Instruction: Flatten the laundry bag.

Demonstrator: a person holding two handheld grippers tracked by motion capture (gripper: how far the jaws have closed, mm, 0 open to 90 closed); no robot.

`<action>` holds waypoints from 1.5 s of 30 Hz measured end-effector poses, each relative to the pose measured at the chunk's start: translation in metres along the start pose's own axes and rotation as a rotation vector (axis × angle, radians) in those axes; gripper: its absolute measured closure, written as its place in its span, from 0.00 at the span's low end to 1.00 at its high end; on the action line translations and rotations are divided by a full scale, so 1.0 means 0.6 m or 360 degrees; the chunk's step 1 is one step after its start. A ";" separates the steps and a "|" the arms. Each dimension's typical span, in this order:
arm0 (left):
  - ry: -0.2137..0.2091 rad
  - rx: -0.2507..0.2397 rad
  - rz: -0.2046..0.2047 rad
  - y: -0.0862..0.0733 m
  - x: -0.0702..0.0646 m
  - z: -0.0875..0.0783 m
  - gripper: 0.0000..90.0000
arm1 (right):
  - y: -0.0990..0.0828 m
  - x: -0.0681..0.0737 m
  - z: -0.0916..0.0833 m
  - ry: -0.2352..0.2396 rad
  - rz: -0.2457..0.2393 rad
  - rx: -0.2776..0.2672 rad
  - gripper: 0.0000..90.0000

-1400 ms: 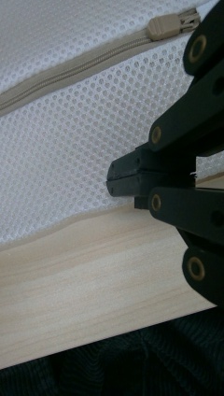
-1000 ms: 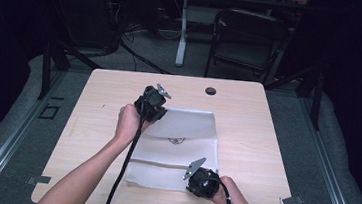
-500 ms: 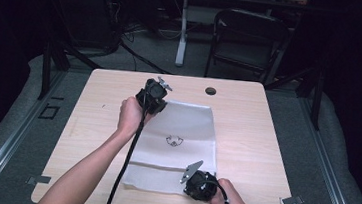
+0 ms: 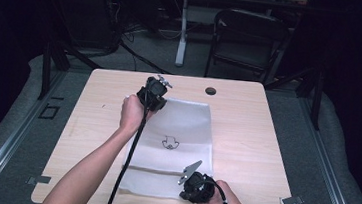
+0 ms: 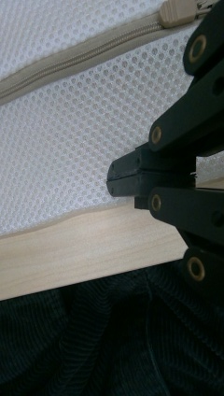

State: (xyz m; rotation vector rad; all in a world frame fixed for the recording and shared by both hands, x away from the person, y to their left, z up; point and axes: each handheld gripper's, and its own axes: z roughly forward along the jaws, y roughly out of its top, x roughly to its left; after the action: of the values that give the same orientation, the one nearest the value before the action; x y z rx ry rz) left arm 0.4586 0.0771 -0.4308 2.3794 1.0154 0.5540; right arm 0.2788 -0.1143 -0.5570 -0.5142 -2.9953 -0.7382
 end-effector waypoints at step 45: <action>0.0093 -0.0045 -0.0093 0.008 0.010 0.083 0.63 | 0.003 0.001 0.004 0.0037 0.0083 -0.0011 1.00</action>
State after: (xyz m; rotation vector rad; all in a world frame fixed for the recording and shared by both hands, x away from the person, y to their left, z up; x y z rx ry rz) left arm 0.4918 0.0648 -0.4665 2.3132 1.0915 0.6157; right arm 0.2789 -0.1117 -0.5581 -0.5772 -2.9470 -0.7462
